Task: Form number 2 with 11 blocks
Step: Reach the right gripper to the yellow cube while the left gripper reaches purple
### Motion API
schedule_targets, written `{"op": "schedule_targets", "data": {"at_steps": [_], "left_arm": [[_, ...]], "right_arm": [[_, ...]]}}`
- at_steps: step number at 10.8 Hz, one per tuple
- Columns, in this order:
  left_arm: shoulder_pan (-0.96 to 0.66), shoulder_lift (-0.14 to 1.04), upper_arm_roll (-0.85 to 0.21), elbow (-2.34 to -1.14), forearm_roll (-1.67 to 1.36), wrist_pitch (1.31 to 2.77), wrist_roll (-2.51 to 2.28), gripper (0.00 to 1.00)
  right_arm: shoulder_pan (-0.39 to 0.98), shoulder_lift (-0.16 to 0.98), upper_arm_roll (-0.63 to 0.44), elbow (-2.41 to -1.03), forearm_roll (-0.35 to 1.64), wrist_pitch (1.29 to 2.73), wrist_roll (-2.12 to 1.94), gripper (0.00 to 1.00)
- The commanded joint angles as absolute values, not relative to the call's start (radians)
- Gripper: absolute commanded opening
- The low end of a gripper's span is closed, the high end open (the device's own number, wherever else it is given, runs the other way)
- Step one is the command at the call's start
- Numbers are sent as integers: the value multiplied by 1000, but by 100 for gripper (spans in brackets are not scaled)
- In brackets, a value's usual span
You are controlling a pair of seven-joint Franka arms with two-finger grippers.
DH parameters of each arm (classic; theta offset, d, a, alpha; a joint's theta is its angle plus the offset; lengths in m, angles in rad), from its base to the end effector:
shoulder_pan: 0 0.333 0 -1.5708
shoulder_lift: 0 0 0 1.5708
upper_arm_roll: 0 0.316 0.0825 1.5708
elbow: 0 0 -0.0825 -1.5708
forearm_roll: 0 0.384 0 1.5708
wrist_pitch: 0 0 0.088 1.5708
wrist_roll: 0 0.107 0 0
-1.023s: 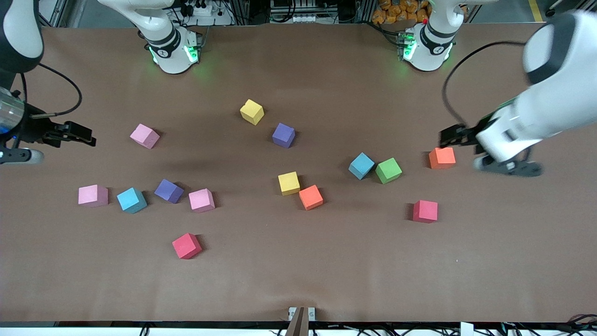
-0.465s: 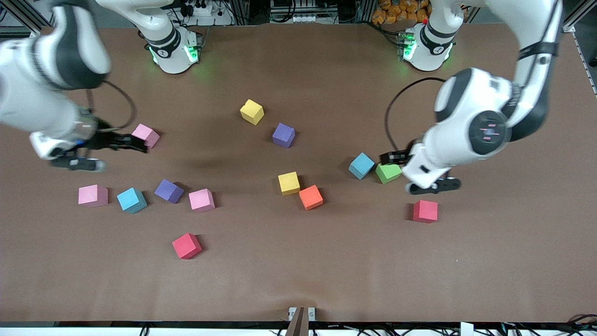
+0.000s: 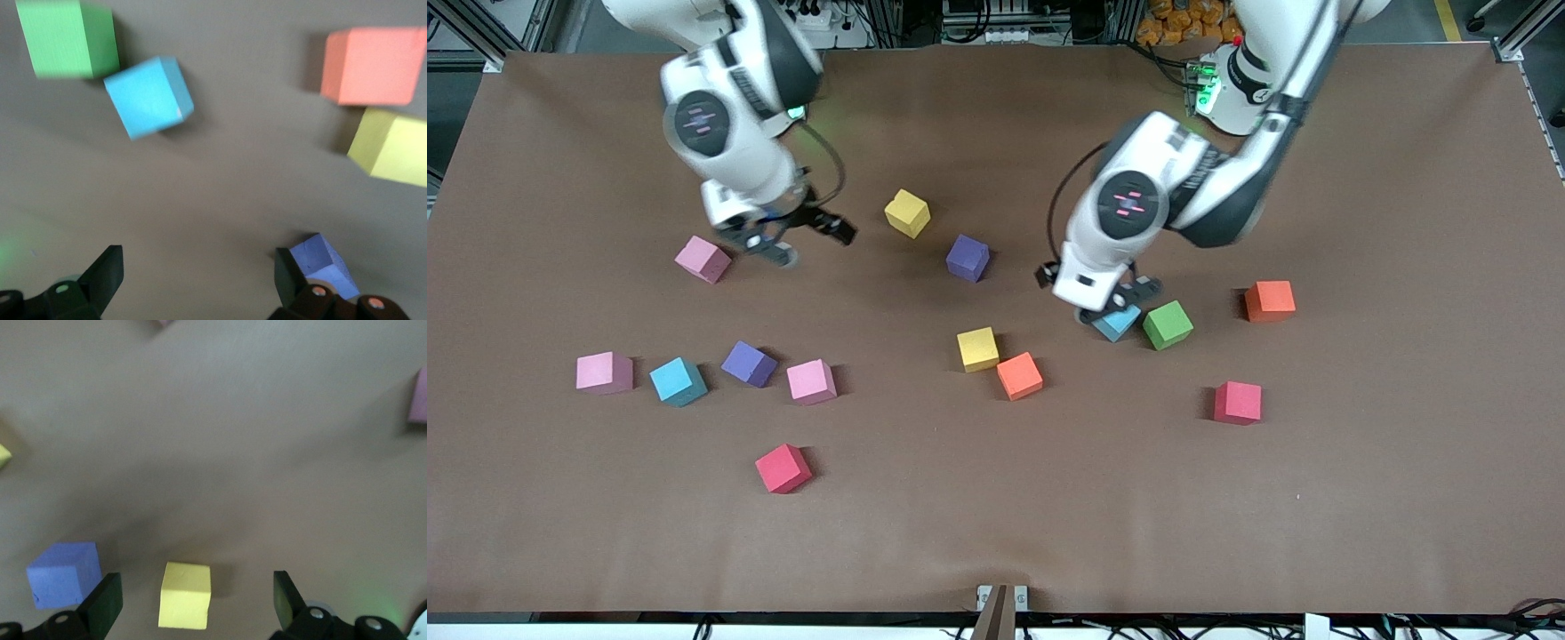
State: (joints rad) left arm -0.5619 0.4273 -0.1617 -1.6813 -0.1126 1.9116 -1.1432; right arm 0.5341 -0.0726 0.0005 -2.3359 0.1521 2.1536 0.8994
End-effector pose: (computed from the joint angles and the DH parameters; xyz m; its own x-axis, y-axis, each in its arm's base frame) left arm 0.4836 -0.4248 0.3425 0.8595 0.4569 -0.2290 0.4436 -0.8895 -0.1097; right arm 0.4130 0.2517 0.3568 0.8855 -0.4354 -0.1624 -0.4387 -0.8985 0.0170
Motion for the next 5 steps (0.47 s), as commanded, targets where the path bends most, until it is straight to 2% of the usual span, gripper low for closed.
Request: {"op": "schedule_targets", "data": {"at_steps": [1,3,5], "left_arm": [[-642,475,-150,-1684,-95,1925,-1411,100],[-702,515,-150,-1689,-95,1942,-1663,100],[-721,508,-152,-1755,-95,2052,-1864,100]], "right_arm": [[601,-110,-15,-2465,250,2290,914,100],[647,-91,-17,-2540,320,2426,914,100],[679,-30,-17,-2542,371,2447,914,100]]}}
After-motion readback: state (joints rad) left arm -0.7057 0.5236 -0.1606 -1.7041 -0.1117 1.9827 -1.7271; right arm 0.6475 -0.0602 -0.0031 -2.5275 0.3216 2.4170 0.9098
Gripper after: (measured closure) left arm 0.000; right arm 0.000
